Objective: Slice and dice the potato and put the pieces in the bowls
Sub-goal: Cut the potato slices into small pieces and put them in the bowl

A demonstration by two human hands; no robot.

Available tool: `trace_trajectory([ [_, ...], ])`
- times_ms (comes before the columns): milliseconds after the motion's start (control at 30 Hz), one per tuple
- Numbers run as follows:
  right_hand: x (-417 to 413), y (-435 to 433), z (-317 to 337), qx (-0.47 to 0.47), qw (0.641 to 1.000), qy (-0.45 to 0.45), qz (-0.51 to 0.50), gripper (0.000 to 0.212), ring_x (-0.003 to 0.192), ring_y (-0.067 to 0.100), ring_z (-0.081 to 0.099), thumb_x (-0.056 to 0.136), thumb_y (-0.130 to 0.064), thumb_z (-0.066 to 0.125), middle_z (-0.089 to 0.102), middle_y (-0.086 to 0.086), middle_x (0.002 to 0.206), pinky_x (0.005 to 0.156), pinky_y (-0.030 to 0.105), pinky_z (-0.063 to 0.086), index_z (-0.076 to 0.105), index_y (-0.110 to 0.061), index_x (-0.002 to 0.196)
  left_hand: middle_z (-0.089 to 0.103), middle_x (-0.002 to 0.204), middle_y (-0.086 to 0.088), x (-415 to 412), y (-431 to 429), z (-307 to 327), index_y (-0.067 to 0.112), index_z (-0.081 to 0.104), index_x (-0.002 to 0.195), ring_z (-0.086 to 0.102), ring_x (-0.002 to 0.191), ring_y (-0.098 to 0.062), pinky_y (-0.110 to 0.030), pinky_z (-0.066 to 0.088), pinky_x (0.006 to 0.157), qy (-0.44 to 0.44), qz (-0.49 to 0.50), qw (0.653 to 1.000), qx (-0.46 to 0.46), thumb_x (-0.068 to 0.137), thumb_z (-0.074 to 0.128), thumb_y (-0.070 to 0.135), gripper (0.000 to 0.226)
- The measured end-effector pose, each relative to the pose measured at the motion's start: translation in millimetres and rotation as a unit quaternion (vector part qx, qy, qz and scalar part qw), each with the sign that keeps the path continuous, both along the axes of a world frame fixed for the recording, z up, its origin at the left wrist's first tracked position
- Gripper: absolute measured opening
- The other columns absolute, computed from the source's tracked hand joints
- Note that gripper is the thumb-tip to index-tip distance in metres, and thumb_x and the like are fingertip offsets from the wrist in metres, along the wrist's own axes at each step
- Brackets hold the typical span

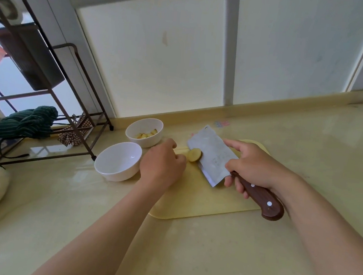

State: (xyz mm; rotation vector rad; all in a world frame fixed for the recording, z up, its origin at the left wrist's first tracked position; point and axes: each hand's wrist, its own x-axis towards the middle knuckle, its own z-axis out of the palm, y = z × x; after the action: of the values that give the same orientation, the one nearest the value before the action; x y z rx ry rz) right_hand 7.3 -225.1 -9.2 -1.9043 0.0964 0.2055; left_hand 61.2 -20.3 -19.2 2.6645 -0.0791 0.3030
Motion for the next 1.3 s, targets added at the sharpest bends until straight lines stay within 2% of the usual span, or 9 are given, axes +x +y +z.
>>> trace_trajectory([
  [100,0,1,-1,0.001,1.000,0.001,0.000,0.078,0.046,0.022,0.056,0.093,0.002,0.043,0.073,0.015,0.069,0.044,0.030,0.050,0.033,-0.036,0.160,0.066,0.100,0.004,3,-2,2,0.025,0.055,0.126,0.061,0.094,-0.020,-0.032,0.051,0.077,0.022,-0.015,0.998,0.049,0.087,0.053,0.035,0.040],
  [267,-1,1,-1,0.003,1.000,0.001,-0.001,0.078,0.046,0.023,0.055,0.093,0.002,0.044,0.073,0.015,0.069,0.044,0.030,0.050,0.033,-0.036,0.160,0.063,0.095,0.003,4,5,9,0.028,0.052,0.100,0.062,0.091,-0.019,-0.040,0.055,0.080,0.059,-0.055,0.994,0.069,0.082,0.058,0.044,0.026],
  [400,0,0,-1,0.002,1.000,0.003,0.002,0.078,0.046,0.023,0.055,0.093,0.002,0.043,0.073,0.015,0.069,0.044,0.030,0.050,0.034,-0.036,0.160,0.059,0.101,0.009,1,14,3,0.029,0.048,0.132,0.058,0.096,-0.015,-0.037,0.053,0.083,0.030,-0.095,0.992,0.076,0.083,0.059,0.048,0.054],
  [533,-1,1,-2,0.009,1.000,0.005,0.004,0.077,0.046,0.023,0.055,0.094,0.002,0.044,0.073,0.016,0.070,0.044,0.030,0.049,0.034,-0.036,0.160,0.058,0.111,0.002,1,14,-7,0.027,0.052,0.126,0.058,0.101,-0.020,-0.036,0.050,0.082,-0.011,-0.095,0.989,0.109,0.085,0.057,0.044,0.045],
  [733,0,1,-2,0.008,1.000,0.005,0.004,0.076,0.045,0.022,0.055,0.094,0.003,0.044,0.073,0.016,0.070,0.044,0.029,0.049,0.035,-0.036,0.159,0.059,0.104,-0.001,6,6,-13,0.021,0.055,0.114,0.058,0.095,-0.025,-0.036,0.049,0.076,-0.012,-0.041,0.996,0.082,0.085,0.056,0.039,0.034],
  [967,-1,0,-1,0.017,1.000,0.006,-0.007,0.076,0.046,0.022,0.055,0.095,0.002,0.045,0.073,0.016,0.070,0.044,0.029,0.049,0.033,-0.037,0.159,0.060,0.109,-0.001,14,-1,-17,0.022,0.052,0.120,0.057,0.102,-0.028,-0.040,0.050,0.081,0.000,-0.017,0.997,0.070,0.083,0.051,0.051,0.047],
  [1033,0,-1,-1,0.015,1.000,0.007,-0.006,0.077,0.045,0.022,0.054,0.095,0.003,0.044,0.073,0.015,0.069,0.043,0.029,0.048,0.032,-0.036,0.160,0.061,0.110,0.001,14,4,-14,0.026,0.049,0.127,0.057,0.105,-0.027,-0.042,0.050,0.086,0.008,-0.034,0.996,0.080,0.080,0.050,0.057,0.057],
  [1167,0,-3,-1,0.012,1.000,0.010,-0.004,0.077,0.044,0.022,0.054,0.094,0.003,0.044,0.072,0.016,0.069,0.043,0.029,0.049,0.033,-0.035,0.161,0.051,0.137,0.002,14,11,-6,0.032,0.041,0.143,0.048,0.124,-0.025,-0.043,0.041,0.103,-0.008,-0.116,0.987,0.106,0.082,0.054,0.048,0.065],
  [1300,0,-5,0,0.009,1.000,0.015,-0.004,0.077,0.044,0.021,0.054,0.095,0.003,0.045,0.072,0.016,0.070,0.043,0.029,0.048,0.032,-0.034,0.161,0.061,0.124,0.012,17,9,0,0.034,0.060,0.122,0.050,0.120,-0.020,-0.038,0.031,0.105,-0.040,-0.200,0.963,0.177,0.082,0.051,0.043,0.042],
])
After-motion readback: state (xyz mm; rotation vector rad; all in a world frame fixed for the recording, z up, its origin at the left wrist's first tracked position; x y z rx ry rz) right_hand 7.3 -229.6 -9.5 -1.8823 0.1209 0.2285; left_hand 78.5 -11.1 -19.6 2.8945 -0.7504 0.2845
